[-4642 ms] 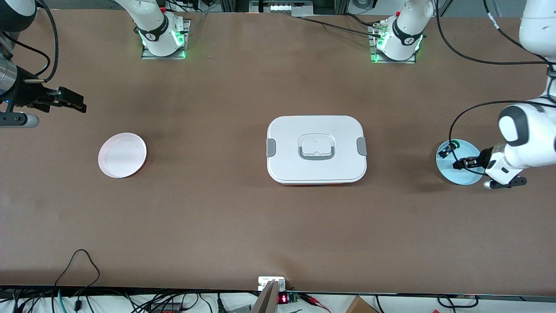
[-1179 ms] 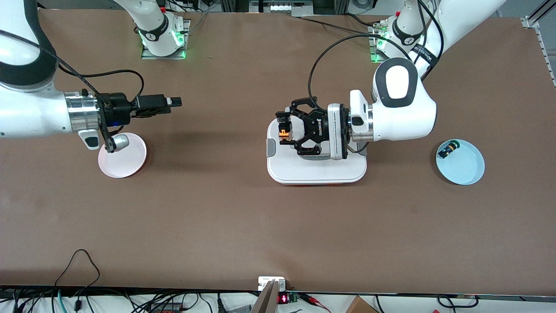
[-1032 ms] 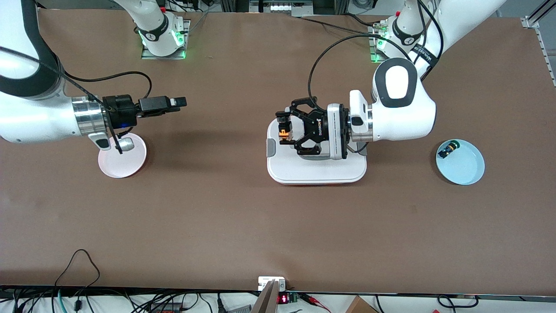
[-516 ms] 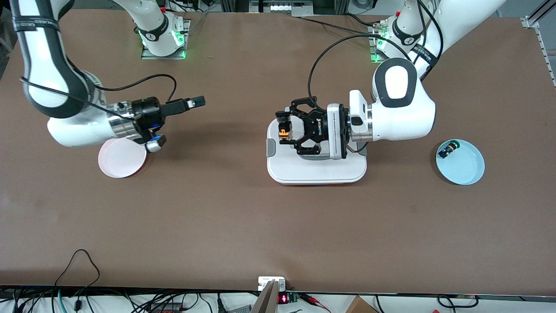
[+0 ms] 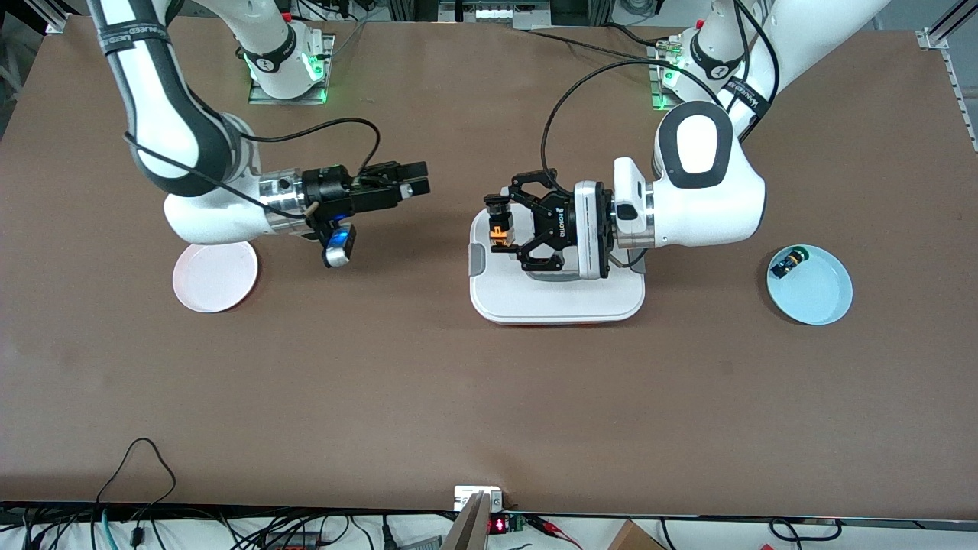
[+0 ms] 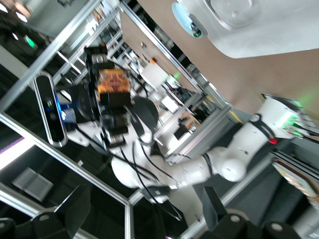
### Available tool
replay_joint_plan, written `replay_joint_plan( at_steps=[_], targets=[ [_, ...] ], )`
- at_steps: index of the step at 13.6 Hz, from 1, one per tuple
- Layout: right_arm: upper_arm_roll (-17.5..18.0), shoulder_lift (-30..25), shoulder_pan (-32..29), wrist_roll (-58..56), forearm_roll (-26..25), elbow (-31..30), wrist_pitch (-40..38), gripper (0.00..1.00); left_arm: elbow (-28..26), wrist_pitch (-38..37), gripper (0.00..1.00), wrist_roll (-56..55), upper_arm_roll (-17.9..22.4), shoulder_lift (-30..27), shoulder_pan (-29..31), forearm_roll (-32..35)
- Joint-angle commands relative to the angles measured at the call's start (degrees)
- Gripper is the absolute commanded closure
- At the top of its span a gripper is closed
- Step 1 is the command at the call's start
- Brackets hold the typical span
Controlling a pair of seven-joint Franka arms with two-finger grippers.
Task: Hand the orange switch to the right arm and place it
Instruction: 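Reach the right gripper toward the orange switch held by the left gripper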
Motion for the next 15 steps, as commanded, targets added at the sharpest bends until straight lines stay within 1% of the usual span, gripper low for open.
replay_joint_plan(
  at_steps=[1,2,3,5,6,8,10,12,15],
  targets=[
    [-0.04,0.93,1.33,2.85,7.1,0.19,5.39,0.0,-0.99,0.04,0.73,2.18,-1.07,-0.72,1.12,-2.34],
    [-0.04,1.29,2.98,2.77,9.92,0.19,7.93,0.0,-0.99,0.04,0.73,2.18,-1.07,-0.72,1.12,-2.34],
    [-0.04,1.29,4.05,2.86,11.52,0.36,10.57,0.0,-0.99,0.04,0.73,2.18,-0.98,-0.72,1.12,-2.34],
    [-0.04,1.47,6.16,2.86,12.5,1.5,14.71,0.0,-0.99,0.13,0.73,2.18,-1.07,-0.72,0.77,-2.34],
    [-0.04,1.81,6.86,2.77,12.76,1.59,15.07,0.0,-0.99,0.31,0.73,2.18,-1.07,-0.72,0.5,-3.21],
    [-0.04,2.69,7.66,2.42,12.77,1.86,15.08,0.0,-0.9,0.66,0.73,2.35,-1.07,-0.72,-0.55,-6.98],
    [0.04,2.96,8.1,1.89,12.94,1.94,15.16,0.0,-0.99,0.31,0.73,2.44,-1.07,-0.72,-0.03,-6.91],
    [-0.04,3.31,8.19,2.33,15.74,2.03,15.08,0.0,-1.08,0.48,0.73,2.7,-1.07,-0.72,-0.46,-6.99],
    [0.05,3.75,8.54,1.89,16.54,2.03,15.08,0.0,-1.16,0.57,0.73,2.7,-1.07,-0.72,-0.55,-7.0]
  ],
)
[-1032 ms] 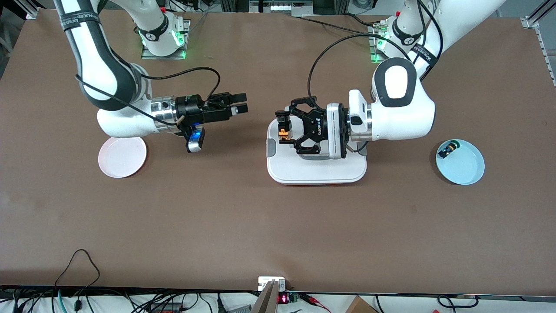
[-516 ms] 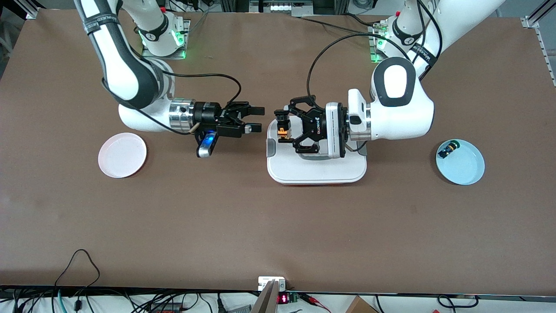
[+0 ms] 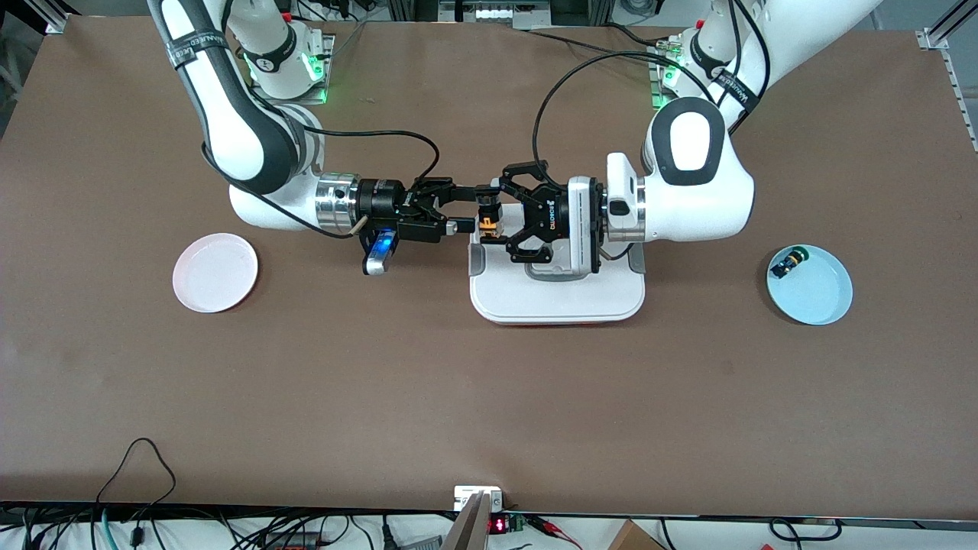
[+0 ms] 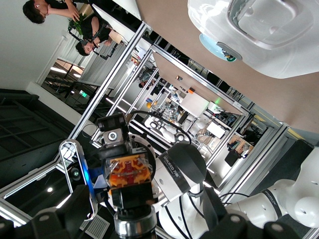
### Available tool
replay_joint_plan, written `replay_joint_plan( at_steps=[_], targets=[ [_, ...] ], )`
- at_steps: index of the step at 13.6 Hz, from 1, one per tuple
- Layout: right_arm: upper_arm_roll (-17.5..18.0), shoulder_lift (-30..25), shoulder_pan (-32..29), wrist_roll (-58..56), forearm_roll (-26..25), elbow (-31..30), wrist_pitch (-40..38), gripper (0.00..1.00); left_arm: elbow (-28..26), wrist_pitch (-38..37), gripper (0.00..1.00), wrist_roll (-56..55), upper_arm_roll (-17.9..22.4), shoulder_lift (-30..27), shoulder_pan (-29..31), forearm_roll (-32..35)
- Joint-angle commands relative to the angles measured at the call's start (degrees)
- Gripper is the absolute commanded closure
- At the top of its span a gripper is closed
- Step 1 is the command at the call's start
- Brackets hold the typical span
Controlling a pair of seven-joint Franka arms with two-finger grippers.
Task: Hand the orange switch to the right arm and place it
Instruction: 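Close the right gripper on the orange switch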
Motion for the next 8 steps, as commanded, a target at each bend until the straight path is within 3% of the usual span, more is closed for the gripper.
replay_joint_plan(
  at_steps=[1,8],
  targets=[
    [-0.12,0.77,0.96,0.14,1.39,1.23,0.45,0.0,-0.8,0.56,0.73,2.17,-0.49,-0.72,0.03,-2.18],
    [-0.12,0.68,1.05,0.05,1.47,1.67,-0.07,0.0,-0.89,0.65,0.73,2.17,-0.49,-0.63,-0.94,-2.27]
  ],
)
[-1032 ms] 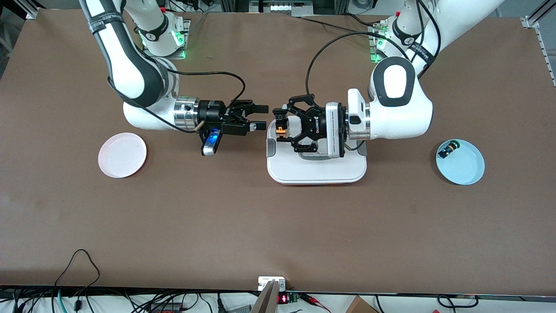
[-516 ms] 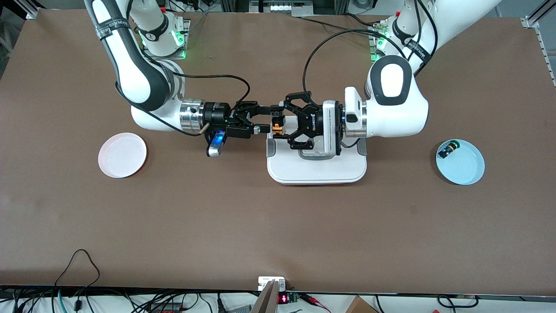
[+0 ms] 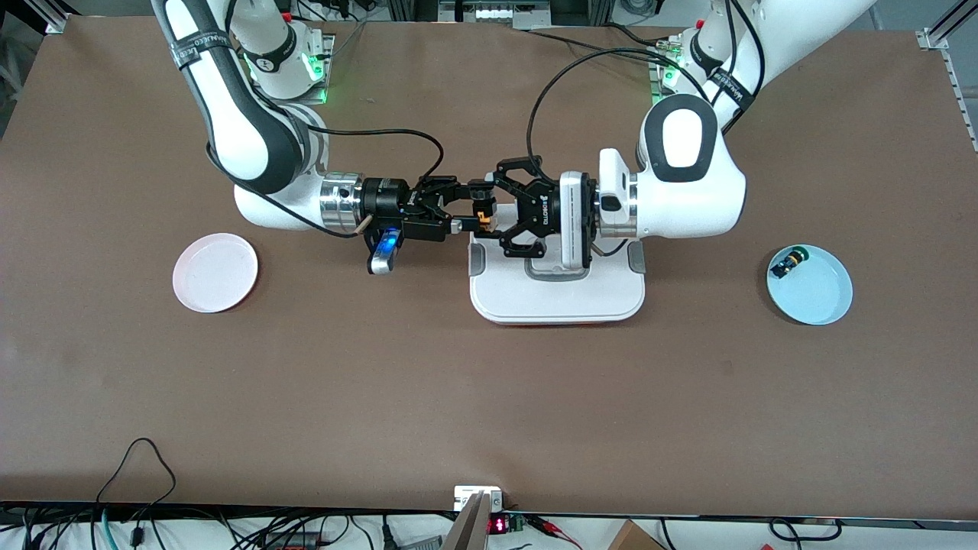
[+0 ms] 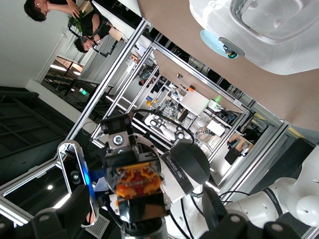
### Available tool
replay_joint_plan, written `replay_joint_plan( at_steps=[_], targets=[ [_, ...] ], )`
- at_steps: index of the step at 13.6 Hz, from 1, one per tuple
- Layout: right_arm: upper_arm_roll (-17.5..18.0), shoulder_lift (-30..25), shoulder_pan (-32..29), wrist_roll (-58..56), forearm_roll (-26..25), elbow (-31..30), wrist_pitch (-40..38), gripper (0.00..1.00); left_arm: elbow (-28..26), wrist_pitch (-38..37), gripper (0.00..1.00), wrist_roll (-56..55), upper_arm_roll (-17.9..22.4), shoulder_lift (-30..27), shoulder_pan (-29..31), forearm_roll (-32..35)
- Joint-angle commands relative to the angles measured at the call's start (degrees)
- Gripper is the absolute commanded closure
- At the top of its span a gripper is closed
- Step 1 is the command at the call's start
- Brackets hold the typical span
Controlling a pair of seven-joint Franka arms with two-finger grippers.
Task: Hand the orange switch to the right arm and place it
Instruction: 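Close the right gripper on the orange switch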
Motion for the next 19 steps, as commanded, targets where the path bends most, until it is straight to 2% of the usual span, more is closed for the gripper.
replay_joint_plan(
  at_steps=[1,2,3,4,6,10,11,12,18,19],
  targets=[
    [-0.12,0.53,0.52,-0.04,1.09,1.06,-0.14,0.0,-0.7,0.73,0.73,2.1,-0.39,-0.63,-0.01,-2.33],
    [-0.12,0.45,0.61,-0.04,1.09,1.06,-0.23,0.0,-0.7,0.74,0.73,2.1,-0.39,-0.63,-0.02,-2.24],
    [-0.12,0.36,0.61,-0.04,1.0,0.97,-0.32,0.1,-0.79,0.65,0.73,2.1,-0.39,-0.63,0.07,-2.33],
    [-0.12,0.1,0.61,-0.12,0.91,0.71,-0.41,0.36,-0.79,0.65,0.73,2.1,-0.39,-0.72,0.07,-2.24],
    [-0.12,-0.17,0.61,-0.47,0.83,0.62,-0.5,0.55,-0.79,0.65,0.73,2.1,-0.39,-0.63,0.07,-2.24],
    [-0.04,-0.17,0.61,-4.77,0.65,0.53,-0.5,0.64,-0.87,0.65,0.72,2.1,-0.39,-0.63,0.07,-2.33],
    [-0.04,-0.17,0.61,-6.44,0.65,0.53,-0.5,0.65,-0.87,0.65,0.52,2.02,-0.39,-0.63,0.25,-2.24],
    [0.05,-0.17,0.61,-7.06,0.65,0.44,-0.5,0.65,-0.79,0.39,0.01,2.19,-0.3,-0.72,0.51,-2.07],
    [0.05,-0.34,0.7,-7.33,0.56,0.44,-0.5,0.68,-0.79,-0.58,0.0,1.93,-0.39,-0.98,2.17,-1.89],
    [0.05,-0.78,0.53,-7.24,0.39,0.44,-0.5,0.69,-0.7,-2.76,0.0,1.84,-0.39,-1.59,2.88,-1.89]
  ],
)
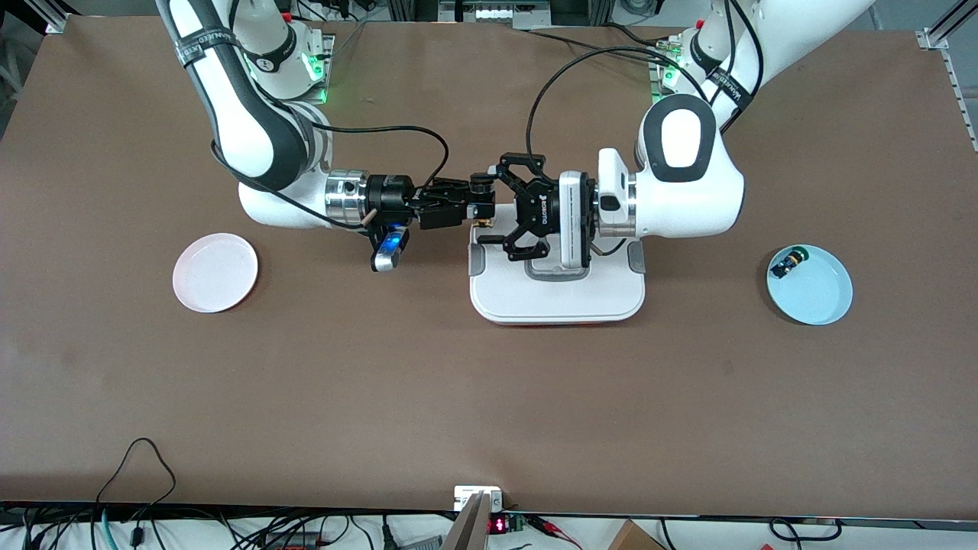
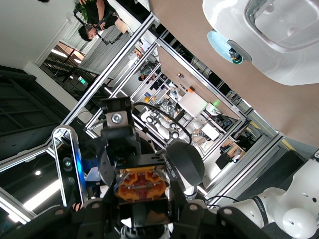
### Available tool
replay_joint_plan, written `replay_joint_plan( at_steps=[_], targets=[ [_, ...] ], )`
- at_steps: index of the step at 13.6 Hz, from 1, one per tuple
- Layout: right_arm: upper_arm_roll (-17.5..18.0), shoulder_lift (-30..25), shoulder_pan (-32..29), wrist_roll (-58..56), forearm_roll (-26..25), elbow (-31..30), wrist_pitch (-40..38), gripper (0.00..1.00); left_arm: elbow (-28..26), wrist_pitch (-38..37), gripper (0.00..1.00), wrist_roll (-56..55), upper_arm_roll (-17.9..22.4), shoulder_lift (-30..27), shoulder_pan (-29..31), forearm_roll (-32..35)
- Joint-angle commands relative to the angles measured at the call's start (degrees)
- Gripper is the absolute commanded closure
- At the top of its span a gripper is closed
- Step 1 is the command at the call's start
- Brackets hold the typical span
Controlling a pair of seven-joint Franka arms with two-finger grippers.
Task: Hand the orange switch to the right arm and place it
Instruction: 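Open the left gripper and pull it back from the switch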
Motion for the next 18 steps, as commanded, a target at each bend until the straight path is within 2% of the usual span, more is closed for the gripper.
replay_joint_plan(
  at_steps=[1,6,11,13,15,18],
  targets=[
    [0.0,-0.99,-0.25,-0.78,0.02,-0.1,-0.95,0.69,-0.59,-4.97,0.0,1.24,-0.31,-1.66,3.27,-1.14],
    [-0.26,-1.87,-8.23,-0.69,-8.93,-1.16,-11.38,0.69,0.02,-15.52,0.0,-1.12,-0.23,-1.66,8.99,3.86],
    [-0.44,-2.22,-18.6,-2.43,-23.33,-1.16,-24.83,0.69,4.06,-29.23,0.0,-12.27,0.04,-1.57,13.65,17.73],
    [-0.44,-2.66,-21.16,-6.21,-27.21,-1.07,-28.1,0.69,4.85,-34.5,0.0,-17.19,0.04,-1.57,15.23,21.96],
    [-0.44,-3.97,-22.74,-10.95,-36.76,-0.81,-28.9,0.69,5.47,-39.69,0.0,-23.08,0.04,-1.57,16.55,27.14],
    [-0.52,-5.73,-24.42,-19.65,-47.75,-0.72,-31.1,0.7,8.27,-46.72,0.0,-33.96,-0.14,-1.57,18.14,35.92]
  ],
)
